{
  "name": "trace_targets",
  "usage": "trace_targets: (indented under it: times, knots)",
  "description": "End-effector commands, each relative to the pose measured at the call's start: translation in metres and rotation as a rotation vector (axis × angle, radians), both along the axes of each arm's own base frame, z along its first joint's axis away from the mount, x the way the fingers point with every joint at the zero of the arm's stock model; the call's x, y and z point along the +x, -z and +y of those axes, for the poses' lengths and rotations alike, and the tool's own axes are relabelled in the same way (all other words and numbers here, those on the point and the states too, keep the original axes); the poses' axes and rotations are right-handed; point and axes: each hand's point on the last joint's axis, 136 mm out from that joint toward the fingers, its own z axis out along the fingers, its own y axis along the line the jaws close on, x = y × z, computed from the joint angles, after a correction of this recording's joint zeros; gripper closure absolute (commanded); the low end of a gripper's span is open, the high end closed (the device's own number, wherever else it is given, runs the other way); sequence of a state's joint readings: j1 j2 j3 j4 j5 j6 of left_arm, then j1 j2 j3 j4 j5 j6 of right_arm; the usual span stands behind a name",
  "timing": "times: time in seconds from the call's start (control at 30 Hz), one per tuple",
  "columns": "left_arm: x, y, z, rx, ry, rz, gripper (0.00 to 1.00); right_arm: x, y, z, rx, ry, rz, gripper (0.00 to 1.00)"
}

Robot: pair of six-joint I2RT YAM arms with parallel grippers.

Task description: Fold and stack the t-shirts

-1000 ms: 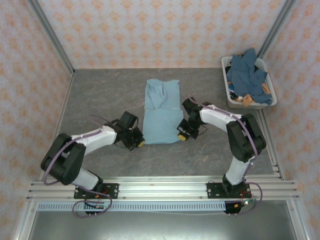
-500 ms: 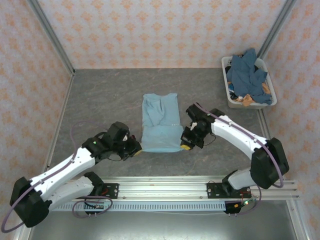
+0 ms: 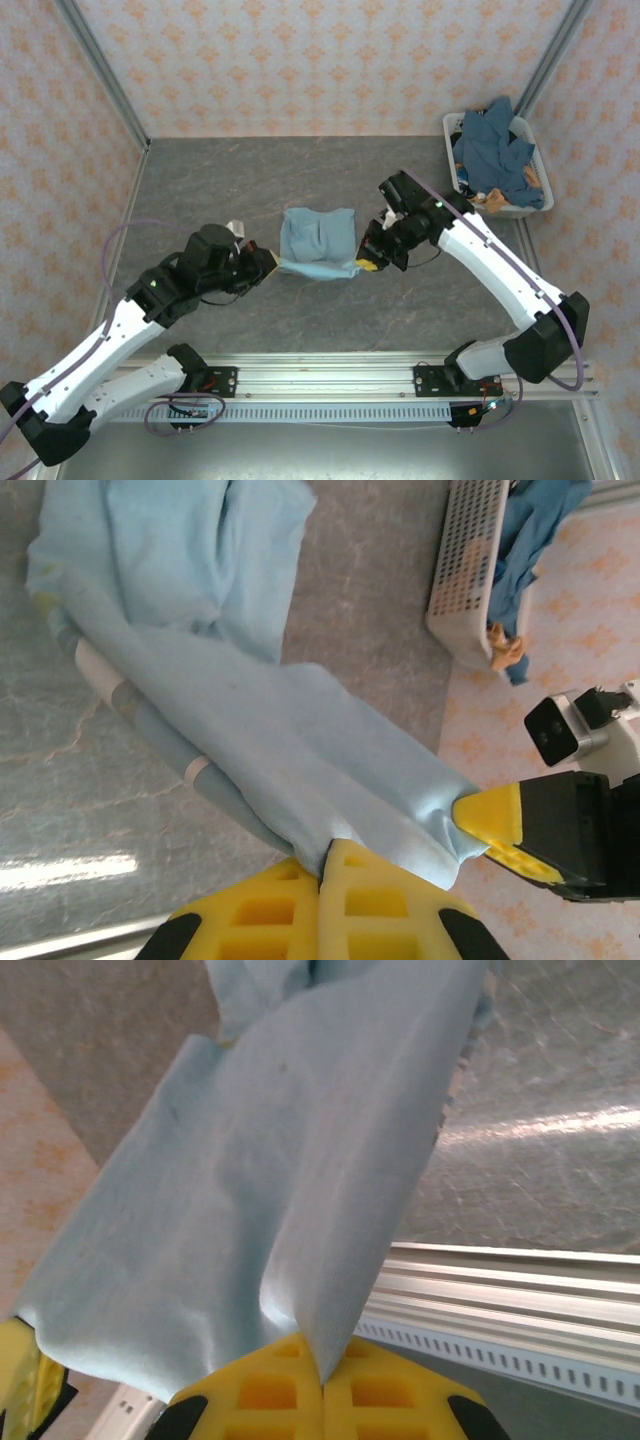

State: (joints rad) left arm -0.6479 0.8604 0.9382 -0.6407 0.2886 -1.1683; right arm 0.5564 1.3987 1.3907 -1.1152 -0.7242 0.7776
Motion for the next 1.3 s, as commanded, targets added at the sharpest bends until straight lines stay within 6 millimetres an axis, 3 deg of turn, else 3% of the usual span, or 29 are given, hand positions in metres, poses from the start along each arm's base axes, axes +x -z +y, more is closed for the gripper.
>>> trace_targets:
  times: [0.0, 0.27, 0.43, 0.73, 0.8, 0.87, 0.93, 1.0, 1.07, 1.17, 1.27]
  knots:
    - [0.021, 0.004, 0.006, 0.09, -0.067, 0.014, 1.0, 0.008, 0.004, -0.004, -0.025, 0.121, 0.156, 1.0]
    - [0.084, 0.031, 0.012, 0.129, -0.181, 0.167, 1.0, 0.081, 0.032, -0.002, 0.016, 0.258, 0.199, 1.0]
    - [0.133, 0.06, 0.021, 0.147, -0.214, 0.243, 1.0, 0.14, 0.046, 0.001, 0.01, 0.304, 0.182, 1.0]
    - [0.247, 0.111, 0.033, 0.18, -0.237, 0.28, 1.0, 0.246, 0.108, -0.006, -0.061, 0.39, 0.193, 0.99]
    - [0.274, 0.129, 0.034, 0.181, -0.242, 0.288, 1.0, 0.275, 0.119, -0.01, -0.06, 0.418, 0.15, 0.94]
    - [0.294, 0.136, 0.036, 0.18, -0.25, 0.285, 1.0, 0.306, 0.117, -0.006, -0.016, 0.422, 0.065, 0.92]
    - [0.304, 0.145, 0.041, 0.191, -0.254, 0.322, 0.99, 0.329, 0.115, -0.003, 0.018, 0.422, 0.011, 0.83]
    - [0.306, 0.152, 0.044, 0.199, -0.259, 0.358, 0.96, 0.345, 0.113, 0.004, 0.09, 0.405, -0.013, 0.61]
    - [0.302, 0.152, 0.048, 0.206, -0.279, 0.37, 0.79, 0.346, 0.109, 0.001, 0.101, 0.394, -0.012, 0.49]
    - [0.29, 0.139, 0.06, 0.249, -0.317, 0.359, 0.5, 0.334, 0.097, -0.016, 0.026, 0.356, -0.046, 0.45]
    - [0.275, 0.111, 0.076, 0.256, -0.403, 0.291, 0.46, 0.311, 0.079, -0.03, -0.057, 0.316, -0.083, 0.46]
